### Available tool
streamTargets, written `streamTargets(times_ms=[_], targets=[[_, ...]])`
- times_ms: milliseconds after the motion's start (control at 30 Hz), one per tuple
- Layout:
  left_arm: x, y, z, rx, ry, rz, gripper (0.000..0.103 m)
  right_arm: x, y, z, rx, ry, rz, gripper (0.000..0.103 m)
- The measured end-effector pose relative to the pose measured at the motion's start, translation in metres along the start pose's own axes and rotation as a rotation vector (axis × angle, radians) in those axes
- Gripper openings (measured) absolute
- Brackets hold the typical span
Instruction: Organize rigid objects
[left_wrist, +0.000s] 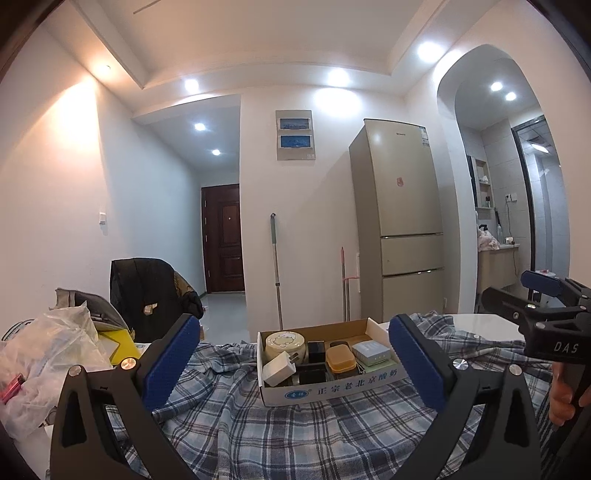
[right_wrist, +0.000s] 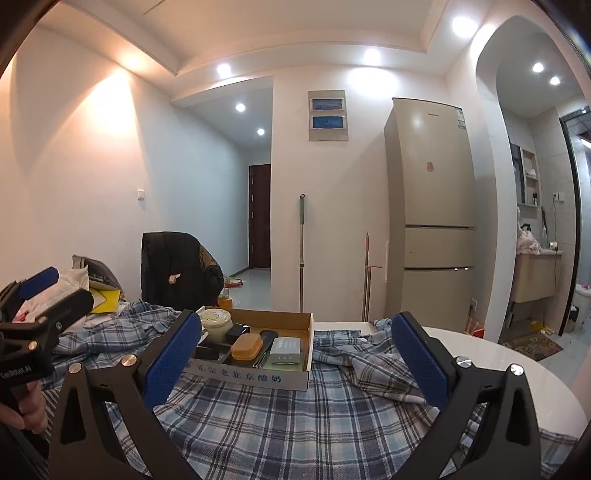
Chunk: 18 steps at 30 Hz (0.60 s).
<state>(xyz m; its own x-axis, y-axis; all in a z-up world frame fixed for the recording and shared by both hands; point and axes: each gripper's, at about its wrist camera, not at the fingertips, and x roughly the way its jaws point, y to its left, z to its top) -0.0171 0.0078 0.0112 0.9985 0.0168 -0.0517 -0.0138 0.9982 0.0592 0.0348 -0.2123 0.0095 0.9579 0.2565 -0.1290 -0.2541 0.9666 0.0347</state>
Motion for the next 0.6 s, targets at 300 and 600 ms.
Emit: streamTargets(times_ms=[300, 600], targets=[[0.0013, 0.0049, -0.0009, -0.024, 0.002, 0.03, 0.103, 0.0008, -0.0101, 0.0003, 0.041, 0.005, -0.015, 0.103], [0.0004, 0.0075, -0.0012, -0.04, -0.003, 0.035, 0.103, 0.0011, -0.0102, 0.0004, 0.038, 0.001, -0.014, 0.103]])
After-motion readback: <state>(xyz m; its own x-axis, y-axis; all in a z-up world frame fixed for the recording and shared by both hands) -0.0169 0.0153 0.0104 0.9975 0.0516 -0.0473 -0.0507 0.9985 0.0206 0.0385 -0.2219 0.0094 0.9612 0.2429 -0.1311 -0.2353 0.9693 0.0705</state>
